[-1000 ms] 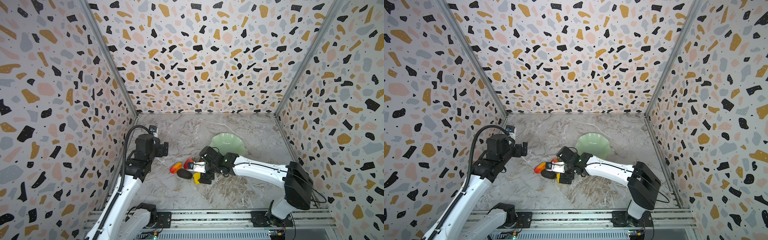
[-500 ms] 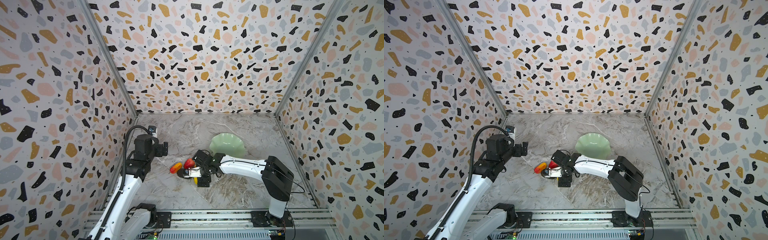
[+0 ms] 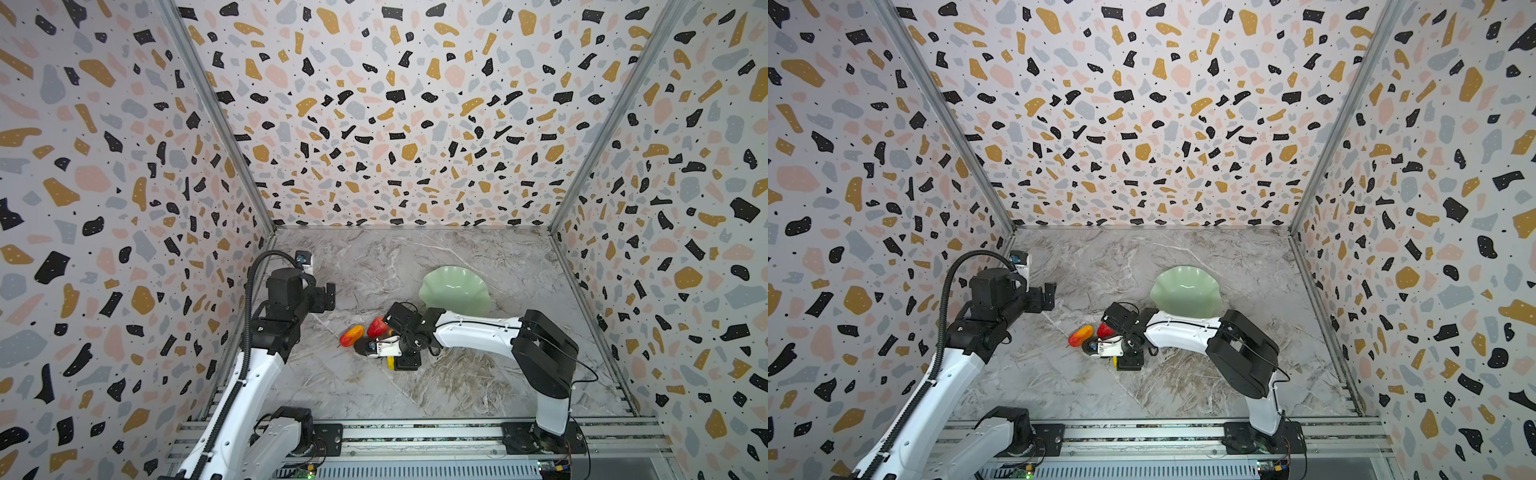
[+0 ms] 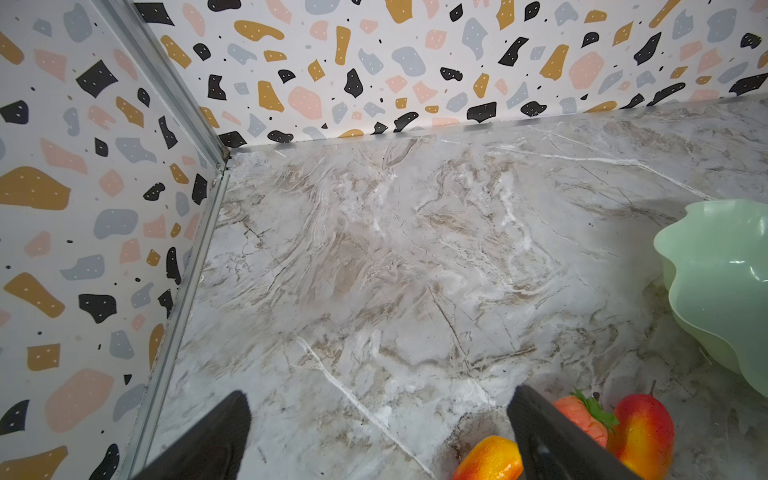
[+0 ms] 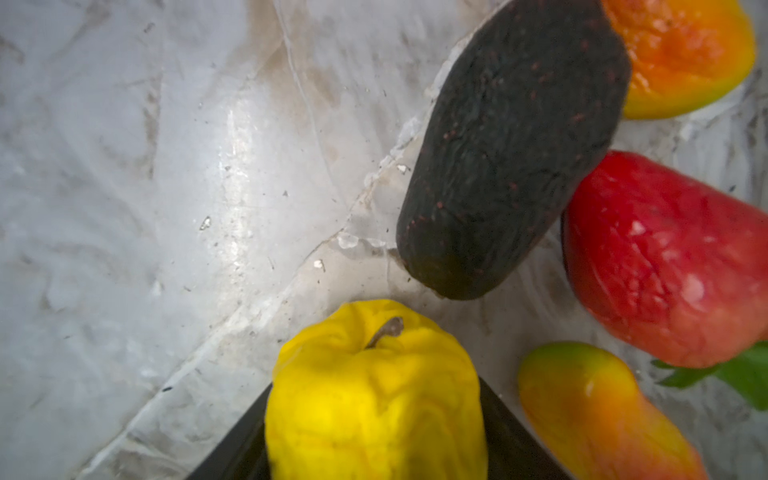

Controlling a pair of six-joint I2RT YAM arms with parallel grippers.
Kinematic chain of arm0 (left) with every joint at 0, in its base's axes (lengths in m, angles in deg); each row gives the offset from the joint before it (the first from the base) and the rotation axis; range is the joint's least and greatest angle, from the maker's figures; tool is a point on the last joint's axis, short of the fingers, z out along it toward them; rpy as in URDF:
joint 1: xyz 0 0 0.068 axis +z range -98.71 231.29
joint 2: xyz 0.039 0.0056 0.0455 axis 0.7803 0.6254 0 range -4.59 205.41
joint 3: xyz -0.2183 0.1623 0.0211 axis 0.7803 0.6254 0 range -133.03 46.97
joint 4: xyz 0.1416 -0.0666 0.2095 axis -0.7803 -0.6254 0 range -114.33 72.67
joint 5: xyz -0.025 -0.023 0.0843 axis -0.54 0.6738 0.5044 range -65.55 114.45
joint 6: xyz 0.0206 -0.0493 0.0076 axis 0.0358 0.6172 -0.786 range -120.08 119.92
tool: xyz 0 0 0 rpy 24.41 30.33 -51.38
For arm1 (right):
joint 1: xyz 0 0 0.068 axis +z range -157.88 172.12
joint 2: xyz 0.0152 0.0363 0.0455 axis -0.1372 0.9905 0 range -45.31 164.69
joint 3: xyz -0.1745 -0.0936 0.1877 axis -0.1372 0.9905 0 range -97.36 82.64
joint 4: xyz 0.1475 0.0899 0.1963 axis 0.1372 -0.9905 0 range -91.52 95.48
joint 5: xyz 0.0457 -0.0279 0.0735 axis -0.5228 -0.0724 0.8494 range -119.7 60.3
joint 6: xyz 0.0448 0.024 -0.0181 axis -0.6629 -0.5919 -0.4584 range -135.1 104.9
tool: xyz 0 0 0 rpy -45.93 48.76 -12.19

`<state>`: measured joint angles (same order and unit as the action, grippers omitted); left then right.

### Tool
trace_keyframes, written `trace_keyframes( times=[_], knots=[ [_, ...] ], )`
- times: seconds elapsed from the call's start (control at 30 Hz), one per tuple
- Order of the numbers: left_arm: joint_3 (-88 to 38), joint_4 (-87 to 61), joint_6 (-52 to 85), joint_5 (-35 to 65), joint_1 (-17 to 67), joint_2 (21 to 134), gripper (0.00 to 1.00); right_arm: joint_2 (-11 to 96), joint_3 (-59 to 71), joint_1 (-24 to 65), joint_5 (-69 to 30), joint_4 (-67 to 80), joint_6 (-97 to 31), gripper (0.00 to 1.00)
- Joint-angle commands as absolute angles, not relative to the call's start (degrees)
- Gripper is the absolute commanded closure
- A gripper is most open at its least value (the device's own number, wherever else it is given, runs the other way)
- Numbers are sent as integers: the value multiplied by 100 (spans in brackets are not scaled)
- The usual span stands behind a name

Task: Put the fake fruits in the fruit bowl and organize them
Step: 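Close the right gripper on the yellow apple and lift it, then carry the yellow apple to the green bowl and release it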

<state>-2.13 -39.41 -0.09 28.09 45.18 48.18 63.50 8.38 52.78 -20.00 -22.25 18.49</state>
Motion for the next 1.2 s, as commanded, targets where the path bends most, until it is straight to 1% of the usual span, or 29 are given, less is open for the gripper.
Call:
trace_keyframes(
  times=[0.0, 0.07, 0.17, 0.3, 0.37, 0.43, 0.47, 0.6, 0.73, 0.87, 1.0, 1.17],
  knots=[
    [-146, -3719, -7, 2737, 4549, 4815, 1, 5981, 828, 5295, -1999, -2134, 1849, 42],
    [-146, -3719, 5, 2735, 4558, 4806, 0, 5800, 885, 5281, -1948, -2124, 1815, 49],
    [-137, -3719, 1, 2730, 4558, 4797, 0, 5337, 1085, 5166, -1887, -2024, 1681, 50],
    [-128, -3714, 9, 2716, 4558, 4786, 0, 4215, 1777, 4724, -1591, -1363, 1352, 51],
    [-128, -3715, 9, 2703, 4558, 4772, 0, 3568, 2325, 4421, -1522, -573, 1080, 51],
    [-136, -3712, 12, 2685, 4555, 4777, 0, 2953, 2999, 4064, -1575, 511, 697, 56],
    [-137, -3713, 11, 2666, 4558, 4783, 0, 2686, 3368, 3847, -1597, 1111, 468, 56],
    [-121, -3693, 7, 2647, 4562, 4775, 1, 2164, 4489, 3148, -2256, 2989, -489, 55],
    [-119, -3685, 14, 2656, 4558, 4786, 0, 2248, 4820, 2977, -2920, 3643, -908, 56],
    [-128, -3680, 10, 2641, 4558, 4815, 0, 2714, 4933, 2848, -3374, 4117, -1153, 58],
    [-119, -3666, 5, 2639, 4558, 4817, 0, 3266, 4869, 2554, -3529, 4339, -1538, 59],
    [-110, -3663, 5, 2676, 4559, 4822, 0, 3832, 4518, 2317, -3554, 4082, -1915, 59]
  ],
)
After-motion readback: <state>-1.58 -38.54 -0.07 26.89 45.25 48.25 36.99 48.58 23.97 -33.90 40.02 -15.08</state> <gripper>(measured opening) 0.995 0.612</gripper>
